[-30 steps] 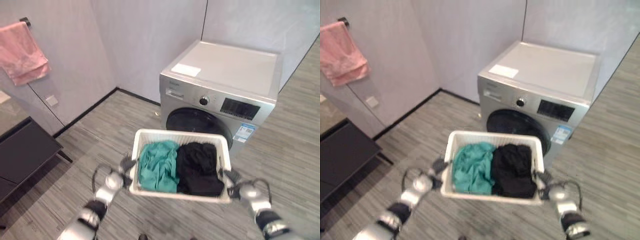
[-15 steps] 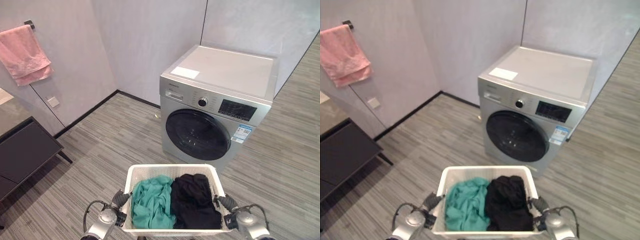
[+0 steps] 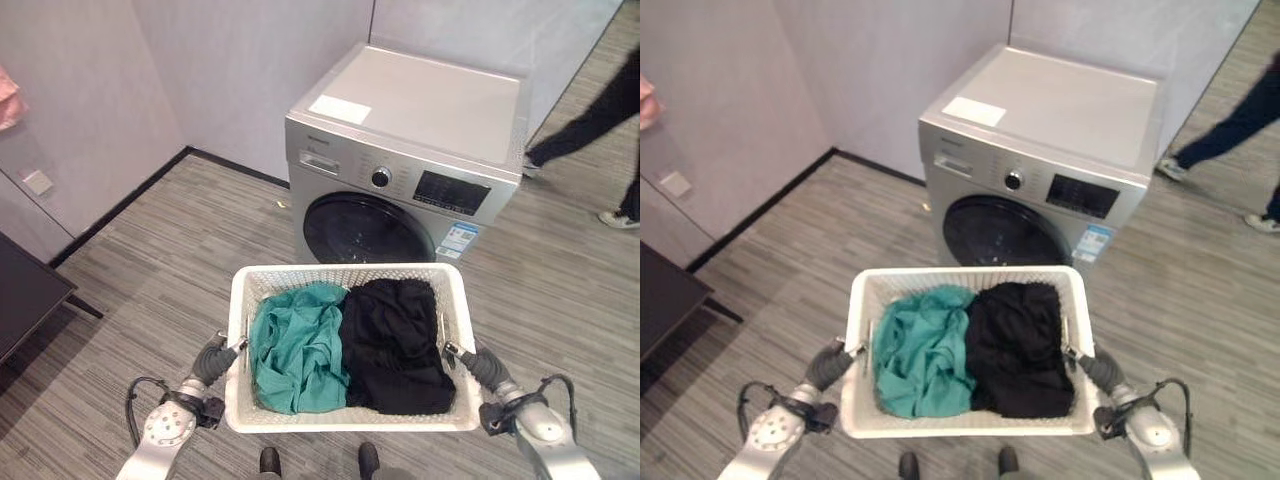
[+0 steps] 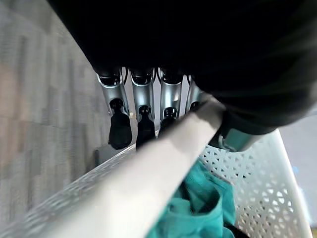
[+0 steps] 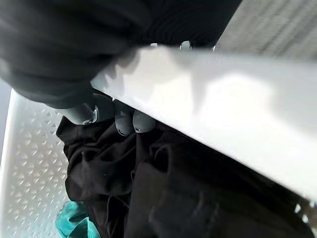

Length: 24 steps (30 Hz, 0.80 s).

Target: Grab the laundry basket,head to the washer,open it,put in the laundry and shut it.

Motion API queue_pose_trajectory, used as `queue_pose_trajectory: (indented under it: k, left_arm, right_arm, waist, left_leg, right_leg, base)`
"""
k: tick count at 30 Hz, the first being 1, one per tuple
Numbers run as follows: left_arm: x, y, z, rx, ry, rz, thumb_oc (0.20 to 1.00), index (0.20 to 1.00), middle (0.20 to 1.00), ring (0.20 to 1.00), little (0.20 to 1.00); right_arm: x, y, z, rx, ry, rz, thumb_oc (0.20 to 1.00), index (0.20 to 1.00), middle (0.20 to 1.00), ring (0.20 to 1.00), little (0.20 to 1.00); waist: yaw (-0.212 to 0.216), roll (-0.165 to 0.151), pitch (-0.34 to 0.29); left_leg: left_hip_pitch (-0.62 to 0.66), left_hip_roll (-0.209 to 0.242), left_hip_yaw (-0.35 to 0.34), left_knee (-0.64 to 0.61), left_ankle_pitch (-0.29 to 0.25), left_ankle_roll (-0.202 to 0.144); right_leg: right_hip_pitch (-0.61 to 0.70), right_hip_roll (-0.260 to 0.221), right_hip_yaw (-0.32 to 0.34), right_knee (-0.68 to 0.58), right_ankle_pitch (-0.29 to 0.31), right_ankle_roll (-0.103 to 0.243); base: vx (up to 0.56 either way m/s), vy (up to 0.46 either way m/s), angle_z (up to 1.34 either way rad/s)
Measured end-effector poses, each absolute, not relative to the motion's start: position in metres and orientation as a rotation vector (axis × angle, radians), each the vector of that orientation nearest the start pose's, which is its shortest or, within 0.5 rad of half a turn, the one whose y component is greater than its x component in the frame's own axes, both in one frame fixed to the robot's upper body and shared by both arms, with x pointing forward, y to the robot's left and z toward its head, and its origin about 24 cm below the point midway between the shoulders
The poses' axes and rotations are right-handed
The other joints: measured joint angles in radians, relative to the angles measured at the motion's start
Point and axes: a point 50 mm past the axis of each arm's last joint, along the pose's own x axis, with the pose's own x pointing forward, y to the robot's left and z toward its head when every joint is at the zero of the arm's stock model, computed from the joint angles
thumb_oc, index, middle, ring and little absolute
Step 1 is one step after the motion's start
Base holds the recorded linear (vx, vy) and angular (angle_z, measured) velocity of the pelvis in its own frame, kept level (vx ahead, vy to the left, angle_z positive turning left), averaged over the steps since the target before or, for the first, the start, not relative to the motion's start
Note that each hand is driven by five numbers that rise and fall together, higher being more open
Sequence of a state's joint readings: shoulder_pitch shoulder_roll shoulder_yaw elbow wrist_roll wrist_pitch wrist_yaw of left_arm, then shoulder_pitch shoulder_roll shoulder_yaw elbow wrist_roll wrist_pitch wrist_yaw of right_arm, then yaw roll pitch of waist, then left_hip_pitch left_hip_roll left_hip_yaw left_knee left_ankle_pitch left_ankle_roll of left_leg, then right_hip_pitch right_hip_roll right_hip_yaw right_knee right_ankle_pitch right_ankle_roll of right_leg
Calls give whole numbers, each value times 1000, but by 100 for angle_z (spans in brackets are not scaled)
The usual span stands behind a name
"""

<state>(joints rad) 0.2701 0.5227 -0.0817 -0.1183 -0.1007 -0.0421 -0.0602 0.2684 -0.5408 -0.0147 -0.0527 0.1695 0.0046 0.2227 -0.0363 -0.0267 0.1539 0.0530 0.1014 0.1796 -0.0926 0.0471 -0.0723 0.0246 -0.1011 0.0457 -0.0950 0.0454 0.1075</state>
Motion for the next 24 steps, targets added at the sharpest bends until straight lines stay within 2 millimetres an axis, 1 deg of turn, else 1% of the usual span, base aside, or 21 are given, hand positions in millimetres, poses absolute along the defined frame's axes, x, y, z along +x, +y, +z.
queue_pose_trajectory:
  k: [1, 2, 4, 5, 6, 7, 8, 9, 11, 12, 14, 15, 16, 17, 18, 19, 20, 21, 22, 24]
  left_arm:
    - [196, 229, 46, 443, 101, -181, 200, 200, 200, 200, 200]
    - [199, 231, 55, 462, 67, -182, 200, 200, 200, 200, 200]
    - [202, 241, 80, 551, -2, -202, 200, 200, 200, 200, 200]
    - [204, 245, 99, 606, -69, -207, 200, 200, 200, 200, 200]
    - [206, 246, 107, 620, -111, -200, 200, 200, 200, 200, 200]
    - [211, 243, 123, 639, -189, -208, 200, 200, 200, 200, 200]
    - [211, 243, 125, 642, -197, -208, 200, 200, 200, 200, 200]
    - [219, 240, 139, 663, -268, -215, 200, 200, 200, 200, 200]
    - [226, 238, 150, 673, -317, -211, 200, 200, 200, 200, 200]
    - [235, 234, 155, 678, -343, -224, 200, 200, 200, 200, 200]
    - [258, 224, 164, 683, -380, -250, 200, 200, 200, 200, 200]
    - [279, 212, 169, 687, -389, -280, 200, 200, 200, 200, 200]
    - [290, 205, 171, 696, -384, -298, 200, 200, 200, 200, 200]
    - [296, 201, 173, 701, -386, -308, 200, 200, 200, 200, 200]
    - [305, 192, 174, 697, -389, -323, 200, 200, 200, 200, 200]
    - [319, 182, 176, 692, -380, -338, 200, 200, 200, 200, 200]
    - [330, 170, 176, 718, -357, -376, 200, 200, 200, 200, 200]
    - [334, 166, 173, 704, -347, -385, 200, 200, 200, 200, 200]
    - [340, 159, 172, 712, -333, -404, 200, 200, 200, 200, 200]
    - [348, 148, 179, 682, -349, -404, 200, 200, 200, 200, 200]
  right_arm:
    - [197, -250, 34, -346, 222, 218, 200, 200, 200, 200, 200]
    - [198, -250, 38, -341, 209, 225, 200, 200, 200, 200, 200]
    - [201, -250, 56, -359, 153, 264, 200, 200, 200, 200, 200]
    - [203, -250, 68, -371, 112, 282, 200, 200, 200, 200, 200]
    - [203, -251, 73, -371, 93, 278, 200, 200, 200, 200, 200]
    - [205, -253, 83, -374, 58, 271, 200, 200, 200, 200, 200]
    - [205, -253, 84, -375, 54, 270, 200, 200, 200, 200, 200]
    - [210, -259, 97, -382, 9, 249, 200, 200, 200, 200, 200]
    - [216, -261, 106, -392, -23, 242, 200, 200, 200, 200, 200]
    - [219, -264, 111, -399, -42, 226, 200, 200, 200, 200, 200]
    - [227, -270, 116, -416, -44, 196, 200, 200, 200, 200, 200]
    - [231, -278, 117, -427, -38, 150, 200, 200, 200, 200, 200]
    - [235, -283, 118, -432, -31, 121, 200, 200, 200, 200, 200]
    - [237, -286, 120, -441, -29, 105, 200, 200, 200, 200, 200]
    - [237, -291, 122, -459, -22, 85, 200, 200, 200, 200, 200]
    - [241, -300, 126, -488, -3, 62, 200, 200, 200, 200, 200]
    - [247, -312, 138, -529, -2, 34, 200, 200, 200, 200, 200]
    - [250, -317, 142, -541, -1, 16, 200, 200, 200, 200, 200]
    - [253, -324, 146, -558, 6, -5, 200, 200, 200, 200, 200]
    - [262, -332, 164, -582, -24, -43, 200, 200, 200, 200, 200]
  waist:
    - [2, -2, 4]
    - [-5, -7, 7]
    - [-5, -12, 16]
    - [-5, -12, 18]
    - [-11, -17, 21]
    - [-7, -17, 27]
    - [-8, -17, 28]
    - [-23, -21, 29]
    - [-35, -21, 31]
    - [-35, -24, 32]
    - [-39, -22, 34]
    - [-44, -22, 34]
    - [-58, -22, 34]
    - [-61, -21, 34]
    - [-70, -18, 36]
    - [-72, -4, 45]
    - [-94, 9, 57]
    - [-101, 6, 57]
    - [-102, 4, 56]
    - [-118, -1, 56]
  left_leg:
    - [0, 0, 23, 0, -2, 2]
    - [5, -5, 31, 0, -5, 5]
    - [17, -10, 63, 0, -12, 8]
    - [19, -11, 81, 0, -15, 11]
    - [22, -18, 84, 0, -17, 13]
    - [31, -22, 97, 0, -20, 17]
    - [32, -23, 99, 0, -21, 17]
    - [39, -42, 110, 0, -28, 22]
    - [44, -53, 119, 0, -32, 28]
    - [51, -66, 127, 0, -39, 36]
    - [58, -85, 129, 0, -44, 47]
    - [67, -98, 122, 0, -46, 63]
    - [74, -113, 116, 0, -51, 76]
    - [74, -121, 114, 0, -55, 83]
    - [72, -132, 109, 0, -58, 94]
    - [73, -126, 95, 0, -51, 109]
    - [90, -128, 92, 0, -53, 123]
    - [103, -132, 95, 0, -64, 132]
    - [109, -133, 97, 0, -67, 134]
    - [104, -137, 103, -1, -85, 131]
  right_leg:
    - [-9, -2, 15, 1, 3, 3]
    - [-13, -4, 28, 7, 11, 4]
    - [-18, -5, 57, 8, 19, 9]
    - [-22, -10, 66, 8, 21, 13]
    - [-25, -13, 68, 8, 23, 15]
    - [-22, -19, 81, 8, 23, 19]
    - [-22, -21, 83, 8, 24, 20]
    - [-23, -28, 89, 8, 30, 28]
    - [-23, -44, 88, 8, 31, 38]
    - [-21, -46, 93, 11, 31, 39]
    - [-27, -61, 90, 42, 29, 42]
    - [-28, -78, 82, 73, 17, 57]
    - [-39, -90, 81, 111, 6, 70]
    - [-52, -96, 80, 141, -1, 78]
    - [-79, -97, 75, 193, -4, 83]
    - [-118, -99, 38, 278, -13, 96]
    - [-191, -107, -36, 375, -51, 95]
    - [-204, -112, -64, 362, -52, 92]
    - [-215, -112, -95, 338, -45, 94]
    - [-271, -105, -134, 276, -14, 100]
  base:
    - [-11, 161, -41]
    - [-36, 191, -45]
    - [-23, 136, -45]
    - [-19, 135, -37]
    - [-33, 270, -34]
    - [-46, 186, -18]
    - [-26, 193, -25]
    - [-8, 113, -15]
    - [3, 153, -16]
    - [-1, 196, -16]
    - [15, 186, -3]
    - [6, 181, 14]
    - [-12, 160, 16]
    - [0, 126, 8]
    - [15, 50, 15]
    - [120, 44, 20]
    - [132, 30, 15]
    - [185, 24, 8]
    - [140, -19, -4]
    - [187, -60, -7]
